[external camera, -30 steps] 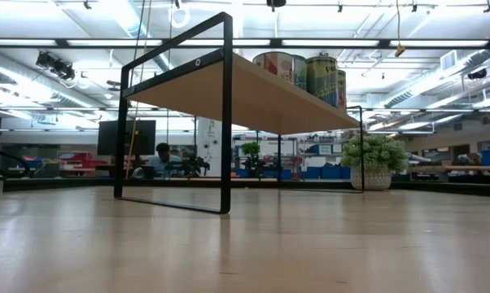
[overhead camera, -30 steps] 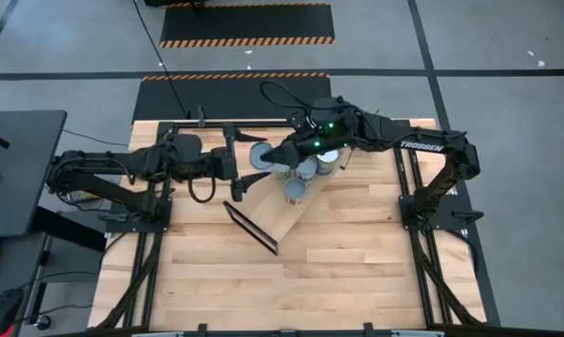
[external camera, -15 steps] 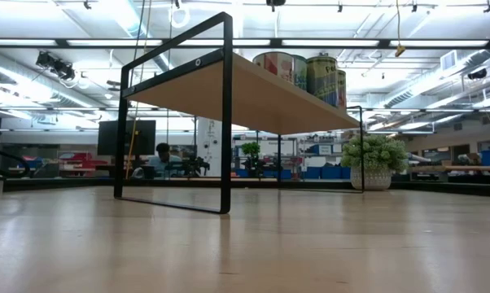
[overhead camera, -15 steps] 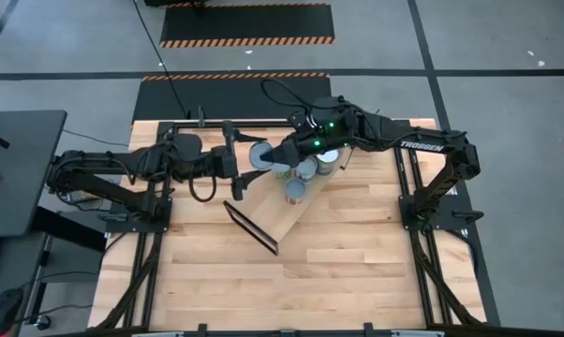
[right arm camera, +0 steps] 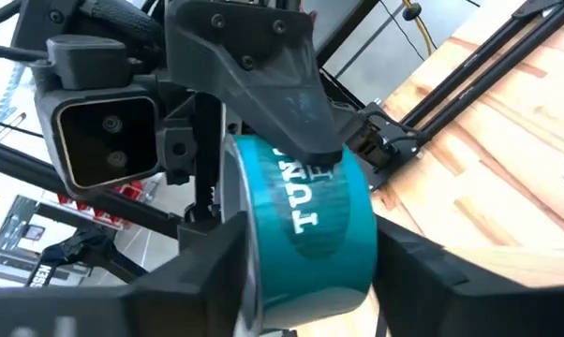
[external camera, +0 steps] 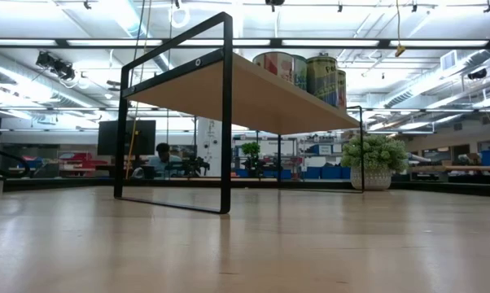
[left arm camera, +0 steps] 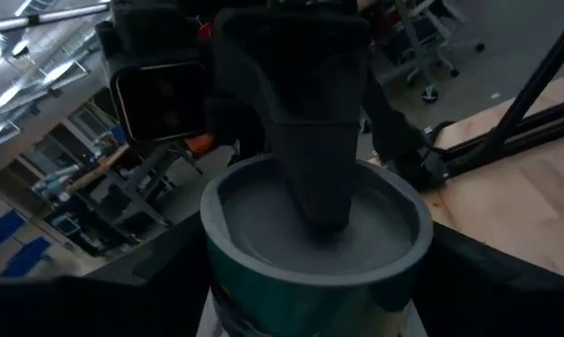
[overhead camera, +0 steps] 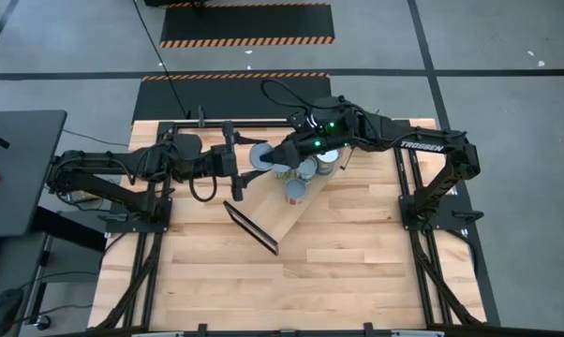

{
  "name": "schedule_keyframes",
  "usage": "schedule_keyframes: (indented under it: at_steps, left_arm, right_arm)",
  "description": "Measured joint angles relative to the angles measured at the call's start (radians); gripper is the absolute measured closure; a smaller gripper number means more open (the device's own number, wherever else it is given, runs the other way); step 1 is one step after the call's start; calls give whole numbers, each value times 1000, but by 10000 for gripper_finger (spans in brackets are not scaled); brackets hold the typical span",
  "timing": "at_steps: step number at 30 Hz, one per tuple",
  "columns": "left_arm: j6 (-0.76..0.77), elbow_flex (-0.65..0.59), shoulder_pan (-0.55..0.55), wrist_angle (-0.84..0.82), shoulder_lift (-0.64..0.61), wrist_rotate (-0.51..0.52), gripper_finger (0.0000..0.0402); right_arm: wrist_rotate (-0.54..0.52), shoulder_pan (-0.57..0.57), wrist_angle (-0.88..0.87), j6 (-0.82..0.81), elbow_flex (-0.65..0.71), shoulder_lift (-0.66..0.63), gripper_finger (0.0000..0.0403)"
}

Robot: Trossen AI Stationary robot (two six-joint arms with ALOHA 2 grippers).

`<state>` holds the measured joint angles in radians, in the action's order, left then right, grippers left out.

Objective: Pick and place cans onto a shelf
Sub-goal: Put the canned tuna on the shelf

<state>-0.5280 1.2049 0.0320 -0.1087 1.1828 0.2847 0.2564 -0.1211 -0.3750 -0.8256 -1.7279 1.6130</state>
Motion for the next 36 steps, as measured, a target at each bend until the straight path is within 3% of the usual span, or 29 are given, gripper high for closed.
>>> schedule_keyframes:
  at_steps: [6,10,15,23,31,36]
  left_arm:
    - [84,0,-20,-47,0,-52,109]
    - [156,0,-56,-110,0,-125,108]
    - [235,-31,-98,-152,0,-233,108]
    - [355,-208,-121,-113,1,-338,108]
    - [512,-397,-143,58,9,-345,108]
    - [600,-443,-191,102,30,-341,108]
  right_arm:
    - [67,-38,-40,8,0,-28,112]
    - [56,-64,-128,25,0,-86,83]
    - [-27,-76,-257,76,0,-169,81]
    - [-191,-57,-338,123,0,-284,87]
    - [-214,-33,-339,130,0,-307,87]
    - [-214,-22,-340,141,0,-295,88]
